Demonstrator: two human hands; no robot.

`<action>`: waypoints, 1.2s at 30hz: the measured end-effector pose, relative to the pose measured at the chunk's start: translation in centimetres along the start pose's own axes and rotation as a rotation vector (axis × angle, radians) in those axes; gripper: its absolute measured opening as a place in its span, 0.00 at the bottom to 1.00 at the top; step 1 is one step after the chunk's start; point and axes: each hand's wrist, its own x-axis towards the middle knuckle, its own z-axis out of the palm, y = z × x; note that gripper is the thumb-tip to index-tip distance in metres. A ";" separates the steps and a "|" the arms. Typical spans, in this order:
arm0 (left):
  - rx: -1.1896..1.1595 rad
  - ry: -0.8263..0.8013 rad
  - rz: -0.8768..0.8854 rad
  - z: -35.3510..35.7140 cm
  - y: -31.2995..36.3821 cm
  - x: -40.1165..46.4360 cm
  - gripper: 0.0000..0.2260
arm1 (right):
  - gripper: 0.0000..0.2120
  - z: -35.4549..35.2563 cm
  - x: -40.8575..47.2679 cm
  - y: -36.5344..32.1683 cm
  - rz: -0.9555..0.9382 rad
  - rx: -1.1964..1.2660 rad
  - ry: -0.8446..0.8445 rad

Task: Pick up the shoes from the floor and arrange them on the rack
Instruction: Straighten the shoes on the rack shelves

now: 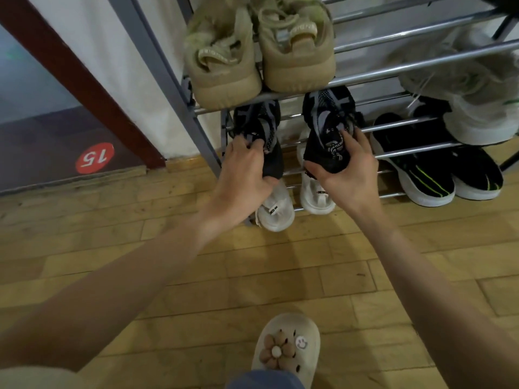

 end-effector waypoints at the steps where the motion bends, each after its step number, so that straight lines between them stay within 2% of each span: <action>1: -0.004 0.020 -0.016 -0.1 -0.3 0.0 0.28 | 0.35 0.2 0.2 -0.2 -0.024 0.003 -0.003; 8: 0.067 0.071 -0.010 0.0 -0.9 -0.4 0.29 | 0.35 2.6 0.8 -1.9 -0.158 0.046 -0.103; 12: 0.061 0.079 -0.010 -0.1 -1.0 -0.4 0.30 | 0.35 3.6 1.1 -1.9 -0.168 0.054 -0.125; 19: 0.032 0.112 0.049 0.2 -1.7 -0.6 0.35 | 0.39 2.5 1.7 -0.4 -0.185 0.016 -0.303; 24: -0.047 0.181 0.077 0.6 -2.0 -0.9 0.36 | 0.37 2.4 1.8 -0.5 -0.200 0.043 -0.321; 28: -0.029 0.207 0.109 0.9 -2.0 -1.6 0.34 | 0.43 2.2 1.8 -0.4 -0.204 -0.003 -0.350; 30: 0.016 0.240 0.133 1.3 -2.0 -2.6 0.31 | 0.44 1.8 1.0 -0.3 -0.253 -0.017 -0.282; 31: 0.038 0.280 0.156 1.6 -2.1 -3.3 0.29 | 0.41 1.6 0.2 -0.3 -0.300 0.001 -0.186; 34: 0.010 0.519 0.291 2.9 -2.3 -5.4 0.19 | 0.25 1.5 -3.0 1.2 -0.391 0.068 0.170; 36: -0.055 0.540 0.394 4.5 -2.4 -6.6 0.13 | 0.16 2.2 -5.2 3.4 -0.335 0.018 0.219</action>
